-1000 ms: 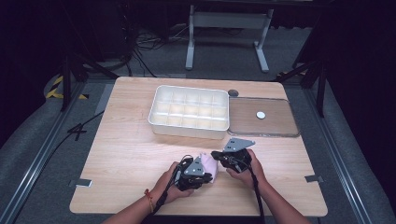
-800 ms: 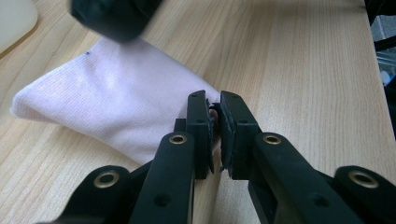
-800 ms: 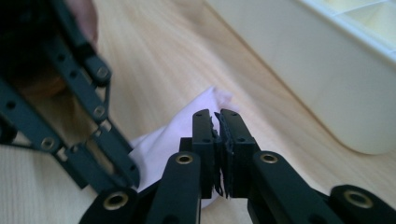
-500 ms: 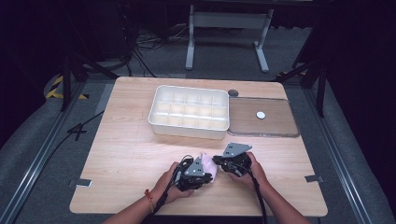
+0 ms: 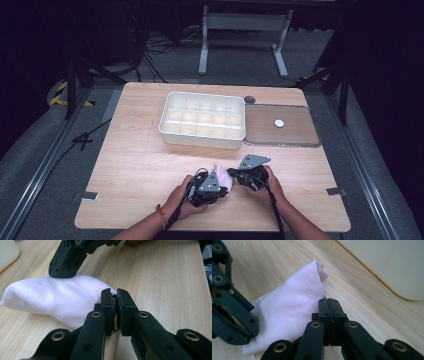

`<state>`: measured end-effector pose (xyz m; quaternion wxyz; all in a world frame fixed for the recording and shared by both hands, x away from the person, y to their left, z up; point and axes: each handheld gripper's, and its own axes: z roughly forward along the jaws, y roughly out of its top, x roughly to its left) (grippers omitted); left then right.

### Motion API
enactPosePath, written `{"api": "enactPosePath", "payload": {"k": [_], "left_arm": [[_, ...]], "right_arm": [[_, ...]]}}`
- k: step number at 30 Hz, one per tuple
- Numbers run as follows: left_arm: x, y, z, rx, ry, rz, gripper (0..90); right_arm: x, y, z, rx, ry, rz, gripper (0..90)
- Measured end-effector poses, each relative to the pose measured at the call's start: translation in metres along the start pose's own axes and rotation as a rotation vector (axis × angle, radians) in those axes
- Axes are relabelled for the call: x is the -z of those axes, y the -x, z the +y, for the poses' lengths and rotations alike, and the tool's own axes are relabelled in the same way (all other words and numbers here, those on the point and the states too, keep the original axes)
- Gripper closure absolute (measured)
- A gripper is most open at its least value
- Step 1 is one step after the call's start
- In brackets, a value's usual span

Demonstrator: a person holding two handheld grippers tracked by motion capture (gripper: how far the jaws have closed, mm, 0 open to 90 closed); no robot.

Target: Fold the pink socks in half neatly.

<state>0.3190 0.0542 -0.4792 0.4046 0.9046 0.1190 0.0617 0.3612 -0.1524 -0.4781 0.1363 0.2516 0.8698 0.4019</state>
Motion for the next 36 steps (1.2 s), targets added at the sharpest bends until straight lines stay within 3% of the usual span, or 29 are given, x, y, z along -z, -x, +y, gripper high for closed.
{"api": "enactPosePath", "payload": {"k": [4, 7, 13, 20, 23, 27, 31, 36], "left_arm": [[-0.001, 0.002, 0.001, -0.002, 0.000, -0.010, 83.9], [0.001, 0.000, 0.001, 0.022, 0.003, -0.026, 82.4], [0.012, -0.006, 0.003, 0.040, 0.045, -0.037, 76.2], [0.029, -0.009, 0.007, 0.025, 0.083, -0.023, 68.1], [0.043, -0.011, 0.008, 0.030, 0.104, 0.008, 64.2], [0.059, -0.016, 0.005, 0.037, 0.093, 0.047, 54.4], [0.071, -0.020, 0.001, 0.054, 0.075, 0.086, 48.0], [0.087, -0.024, -0.017, 0.065, 0.022, 0.162, 36.0]], "right_arm": [[0.000, 0.000, 0.001, 0.002, -0.003, 0.006, 90.0], [0.002, 0.000, 0.002, -0.010, 0.003, 0.003, 86.9], [0.013, 0.000, 0.012, -0.023, 0.071, 0.020, 79.1], [0.020, 0.001, 0.018, -0.040, 0.111, 0.024, 71.7], [0.025, 0.001, 0.021, -0.054, 0.128, 0.024, 65.7], [0.030, 0.000, 0.026, -0.074, 0.151, 0.021, 56.6], [0.034, -0.002, 0.031, -0.084, 0.170, 0.031, 49.9], [0.029, -0.005, 0.032, -0.089, 0.138, 0.031, 43.6]]}}
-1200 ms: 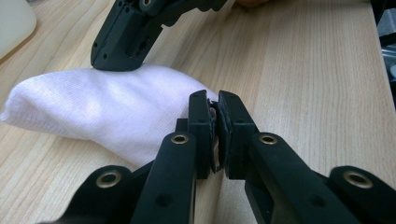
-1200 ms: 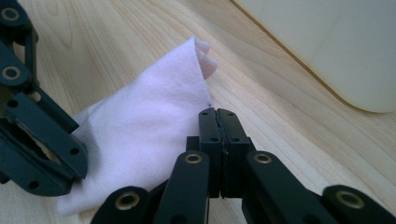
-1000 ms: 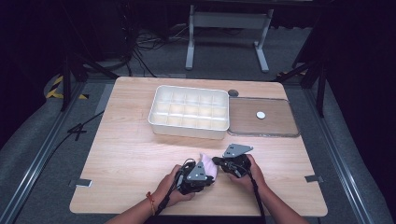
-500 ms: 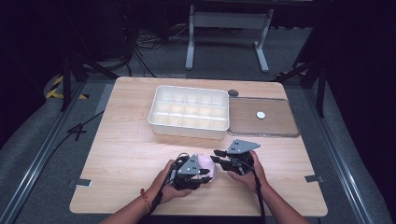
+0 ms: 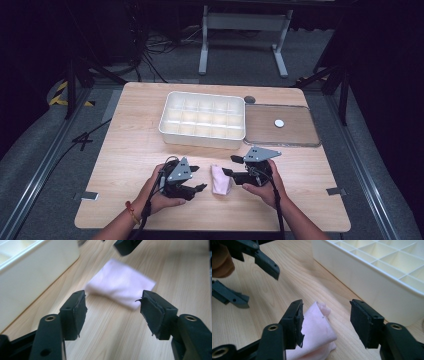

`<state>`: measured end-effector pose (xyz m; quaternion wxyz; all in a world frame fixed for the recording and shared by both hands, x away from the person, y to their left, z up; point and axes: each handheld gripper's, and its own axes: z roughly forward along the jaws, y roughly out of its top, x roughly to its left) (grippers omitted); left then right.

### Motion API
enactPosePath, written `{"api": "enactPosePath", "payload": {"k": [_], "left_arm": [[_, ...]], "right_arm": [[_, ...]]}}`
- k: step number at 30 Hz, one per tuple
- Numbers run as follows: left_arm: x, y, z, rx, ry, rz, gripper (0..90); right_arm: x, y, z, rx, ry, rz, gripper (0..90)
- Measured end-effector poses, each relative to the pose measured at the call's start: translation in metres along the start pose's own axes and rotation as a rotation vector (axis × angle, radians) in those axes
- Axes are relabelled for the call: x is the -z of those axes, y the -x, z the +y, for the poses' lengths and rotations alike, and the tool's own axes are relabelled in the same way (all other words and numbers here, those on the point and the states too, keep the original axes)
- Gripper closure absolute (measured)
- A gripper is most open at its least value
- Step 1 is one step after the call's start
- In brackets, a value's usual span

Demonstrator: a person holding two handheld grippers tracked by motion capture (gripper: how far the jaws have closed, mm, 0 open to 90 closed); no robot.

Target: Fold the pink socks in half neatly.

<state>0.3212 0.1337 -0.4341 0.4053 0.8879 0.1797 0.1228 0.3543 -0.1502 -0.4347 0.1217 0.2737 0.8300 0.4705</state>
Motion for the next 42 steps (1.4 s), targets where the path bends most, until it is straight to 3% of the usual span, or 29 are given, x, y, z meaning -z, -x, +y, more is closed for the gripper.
{"api": "enactPosePath", "payload": {"k": [7, 12, 16, 26, 30, 35, 39, 42], "left_arm": [[0.021, -0.014, -0.035, 0.026, -0.064, 0.062, 31.0], [0.029, -0.024, -0.062, 0.065, -0.096, 0.059, 29.5], [0.030, -0.030, -0.076, 0.101, -0.093, 0.049, 28.8], [0.023, -0.035, -0.082, 0.129, -0.122, 0.046, 25.1], [0.022, -0.038, -0.085, 0.148, -0.107, 0.039, 22.8], [0.022, -0.038, -0.085, 0.149, -0.105, 0.041, 22.4], [0.022, -0.038, -0.085, 0.150, -0.102, 0.044, 22.3], [0.021, -0.037, -0.084, 0.150, -0.102, 0.042, 22.4]], "right_arm": [[-0.014, 0.001, -0.007, -0.032, -0.065, 0.022, 40.1], [-0.025, 0.005, -0.013, -0.046, -0.112, 0.042, 39.3], [-0.034, 0.004, -0.018, -0.042, -0.149, 0.062, 38.8], [-0.046, 0.006, -0.022, -0.067, -0.194, 0.144, 37.8], [-0.047, 0.007, -0.021, -0.072, -0.206, 0.189, 48.6], [-0.047, 0.009, -0.021, -0.121, -0.217, 0.245, 62.0], [-0.047, 0.011, -0.022, -0.147, -0.215, 0.264, 65.1], [-0.044, 0.010, -0.022, -0.140, -0.202, 0.273, 66.6]]}}
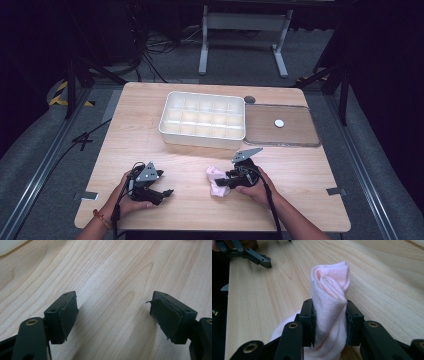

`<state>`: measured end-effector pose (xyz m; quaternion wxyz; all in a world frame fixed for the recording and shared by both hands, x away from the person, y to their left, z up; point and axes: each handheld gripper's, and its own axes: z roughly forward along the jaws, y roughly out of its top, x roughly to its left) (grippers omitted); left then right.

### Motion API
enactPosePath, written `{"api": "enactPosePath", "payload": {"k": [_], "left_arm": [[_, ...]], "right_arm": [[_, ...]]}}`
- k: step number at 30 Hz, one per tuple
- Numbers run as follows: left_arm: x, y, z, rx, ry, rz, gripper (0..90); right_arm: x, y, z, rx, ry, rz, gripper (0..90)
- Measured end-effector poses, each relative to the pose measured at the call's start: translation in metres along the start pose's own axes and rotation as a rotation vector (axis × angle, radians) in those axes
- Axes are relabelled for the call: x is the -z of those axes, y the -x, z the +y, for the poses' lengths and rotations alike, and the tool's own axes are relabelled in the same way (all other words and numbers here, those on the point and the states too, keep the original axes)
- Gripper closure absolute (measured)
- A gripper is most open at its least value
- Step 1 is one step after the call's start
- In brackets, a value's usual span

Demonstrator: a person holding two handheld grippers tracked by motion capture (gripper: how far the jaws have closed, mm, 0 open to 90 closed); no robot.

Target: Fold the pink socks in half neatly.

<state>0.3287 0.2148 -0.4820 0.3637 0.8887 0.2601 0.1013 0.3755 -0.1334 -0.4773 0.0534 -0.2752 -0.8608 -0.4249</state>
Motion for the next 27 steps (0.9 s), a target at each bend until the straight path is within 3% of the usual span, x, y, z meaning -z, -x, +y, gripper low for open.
{"api": "enactPosePath", "payload": {"k": [5, 15, 27], "left_arm": [[0.000, 0.000, 0.000, -0.001, 0.001, 0.000, 22.4], [-0.003, 0.001, 0.002, 0.014, -0.007, 0.012, 17.3], [-0.004, 0.001, 0.003, 0.032, -0.007, 0.019, 14.5]], "right_arm": [[0.006, -0.005, 0.001, 0.037, 0.019, -0.017, 66.6], [0.023, -0.010, 0.002, 0.126, 0.051, -0.111, 66.5], [0.054, -0.004, 0.003, 0.140, 0.120, -0.175, 66.3]]}}
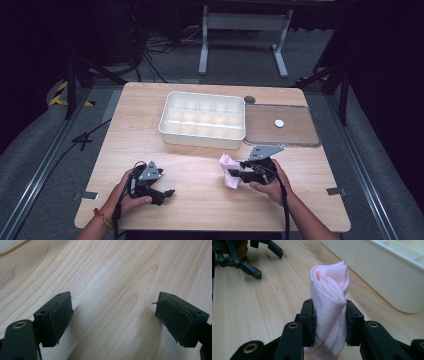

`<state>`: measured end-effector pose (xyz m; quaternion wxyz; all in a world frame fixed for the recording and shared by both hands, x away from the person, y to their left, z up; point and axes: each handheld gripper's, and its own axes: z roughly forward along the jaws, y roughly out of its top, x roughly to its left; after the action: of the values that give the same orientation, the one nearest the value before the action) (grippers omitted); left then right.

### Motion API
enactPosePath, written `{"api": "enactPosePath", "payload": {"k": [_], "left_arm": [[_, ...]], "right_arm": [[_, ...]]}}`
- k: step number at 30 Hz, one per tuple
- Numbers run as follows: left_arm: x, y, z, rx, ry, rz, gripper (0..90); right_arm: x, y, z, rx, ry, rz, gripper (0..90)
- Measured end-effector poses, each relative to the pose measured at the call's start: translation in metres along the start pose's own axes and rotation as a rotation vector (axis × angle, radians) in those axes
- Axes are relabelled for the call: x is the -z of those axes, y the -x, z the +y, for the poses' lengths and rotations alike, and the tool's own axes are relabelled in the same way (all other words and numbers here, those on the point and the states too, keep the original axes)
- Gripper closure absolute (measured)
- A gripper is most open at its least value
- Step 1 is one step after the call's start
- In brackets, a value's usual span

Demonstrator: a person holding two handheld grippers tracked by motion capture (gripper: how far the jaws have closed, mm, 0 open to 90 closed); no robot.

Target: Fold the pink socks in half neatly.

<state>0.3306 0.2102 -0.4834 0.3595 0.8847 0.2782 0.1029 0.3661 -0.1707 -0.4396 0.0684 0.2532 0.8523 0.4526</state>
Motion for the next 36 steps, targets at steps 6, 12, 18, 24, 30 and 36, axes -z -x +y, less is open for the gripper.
{"api": "enactPosePath", "payload": {"k": [6, 12, 18, 24, 30, 36], "left_arm": [[0.000, 0.000, 0.000, 0.002, -0.002, -0.002, 14.3], [0.000, 0.000, 0.000, 0.002, -0.002, -0.003, 14.3], [0.000, 0.000, 0.000, 0.002, -0.002, -0.002, 14.2], [0.000, 0.000, 0.000, 0.002, -0.002, -0.002, 14.2], [0.000, 0.000, 0.000, 0.001, -0.002, -0.001, 14.2], [0.000, 0.001, 0.000, 0.001, -0.001, 0.000, 14.3]], "right_arm": [[0.011, 0.006, 0.002, -0.007, 0.031, -0.028, 66.2], [0.021, 0.012, 0.005, -0.022, 0.064, -0.052, 66.1], [0.030, 0.016, 0.009, -0.015, 0.092, -0.082, 66.0], [0.036, 0.019, 0.011, -0.020, 0.113, -0.106, 66.0], [0.040, 0.021, 0.012, -0.020, 0.124, -0.121, 66.0], [0.040, 0.019, 0.014, -0.010, 0.128, -0.123, 66.0]]}}
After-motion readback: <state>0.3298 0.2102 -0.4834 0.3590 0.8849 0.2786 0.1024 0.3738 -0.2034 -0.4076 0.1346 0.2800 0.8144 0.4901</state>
